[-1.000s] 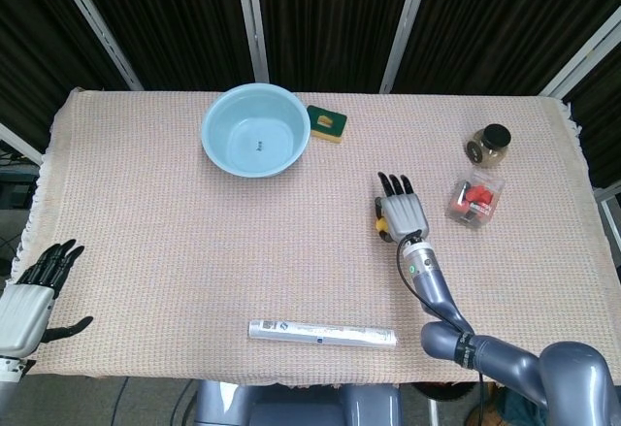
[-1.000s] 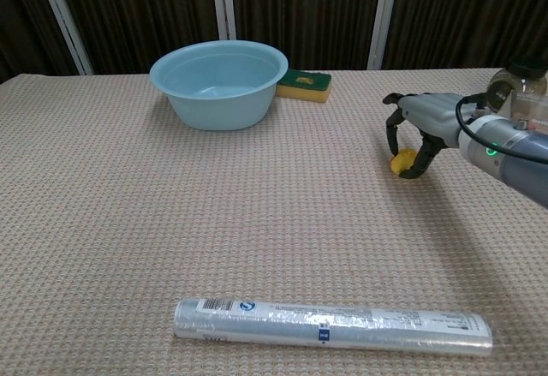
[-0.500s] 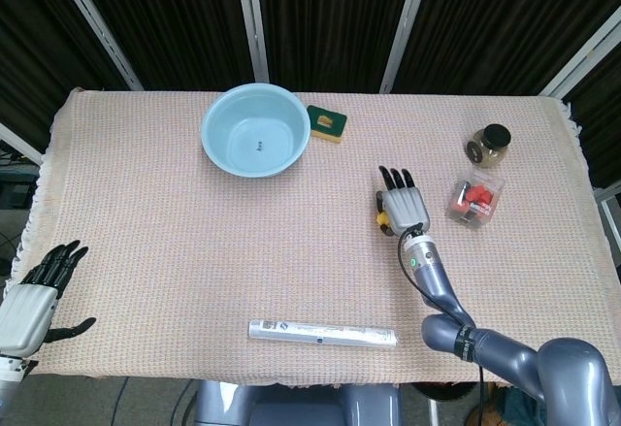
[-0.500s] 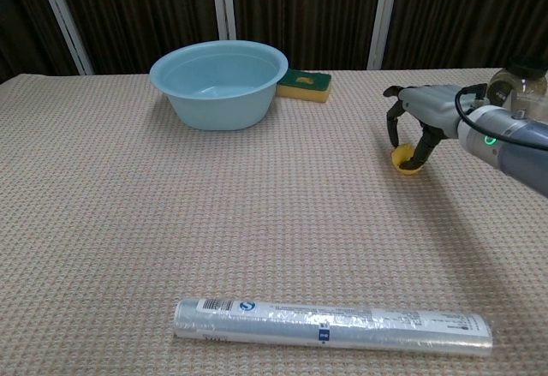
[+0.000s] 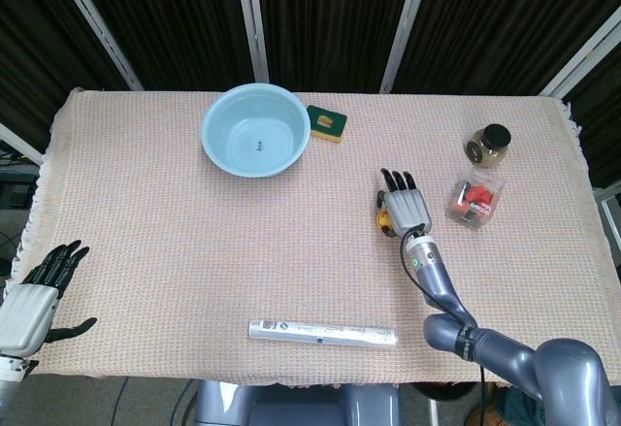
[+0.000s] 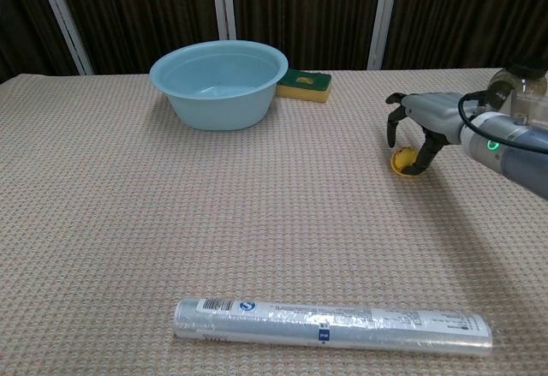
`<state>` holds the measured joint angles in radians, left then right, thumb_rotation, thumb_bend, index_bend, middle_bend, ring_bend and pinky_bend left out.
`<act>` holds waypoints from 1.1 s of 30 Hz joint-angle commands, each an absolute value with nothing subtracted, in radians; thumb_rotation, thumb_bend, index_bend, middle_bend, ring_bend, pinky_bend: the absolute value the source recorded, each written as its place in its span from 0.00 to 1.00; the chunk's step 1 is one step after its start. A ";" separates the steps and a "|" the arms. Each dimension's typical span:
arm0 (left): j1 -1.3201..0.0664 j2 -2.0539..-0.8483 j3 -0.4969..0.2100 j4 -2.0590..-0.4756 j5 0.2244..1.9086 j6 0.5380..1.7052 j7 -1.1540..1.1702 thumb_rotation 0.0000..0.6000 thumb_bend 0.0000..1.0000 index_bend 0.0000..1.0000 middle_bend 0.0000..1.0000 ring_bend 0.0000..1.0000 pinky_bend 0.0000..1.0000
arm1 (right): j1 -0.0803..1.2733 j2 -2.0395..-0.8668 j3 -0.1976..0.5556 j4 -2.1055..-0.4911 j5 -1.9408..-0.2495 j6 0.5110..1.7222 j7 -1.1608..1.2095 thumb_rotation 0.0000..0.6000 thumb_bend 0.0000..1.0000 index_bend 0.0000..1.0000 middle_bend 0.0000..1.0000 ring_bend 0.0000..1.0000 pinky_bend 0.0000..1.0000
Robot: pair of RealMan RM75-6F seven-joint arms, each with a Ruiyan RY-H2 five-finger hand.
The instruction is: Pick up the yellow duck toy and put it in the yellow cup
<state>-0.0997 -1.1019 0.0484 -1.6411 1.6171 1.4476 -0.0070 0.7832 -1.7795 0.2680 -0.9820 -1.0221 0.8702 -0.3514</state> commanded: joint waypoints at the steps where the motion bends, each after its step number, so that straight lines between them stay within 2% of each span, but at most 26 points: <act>1: -0.100 -1.102 0.048 -1.641 1.616 1.447 -0.008 1.00 0.00 0.00 0.00 0.00 0.22 | 0.781 -1.774 0.263 -0.977 -1.034 0.866 -0.337 1.00 0.16 0.42 0.00 0.00 0.00; 28: -0.104 -1.102 0.046 -1.646 1.613 1.445 0.005 1.00 0.00 0.00 0.00 0.00 0.22 | 0.779 -1.728 0.272 -1.027 -1.048 0.895 -0.342 1.00 0.16 0.40 0.00 0.00 0.00; 33: -0.105 -1.102 0.045 -1.644 1.609 1.442 0.006 1.00 0.00 0.00 0.00 0.00 0.22 | 0.754 -1.699 0.256 -1.083 -1.047 0.916 -0.359 1.00 0.02 0.34 0.00 0.00 0.00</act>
<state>-0.1049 -1.1022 0.0449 -1.6445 1.6091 1.4424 0.0063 0.7667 -1.7128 0.2651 -1.0602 -1.0462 0.9052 -0.3512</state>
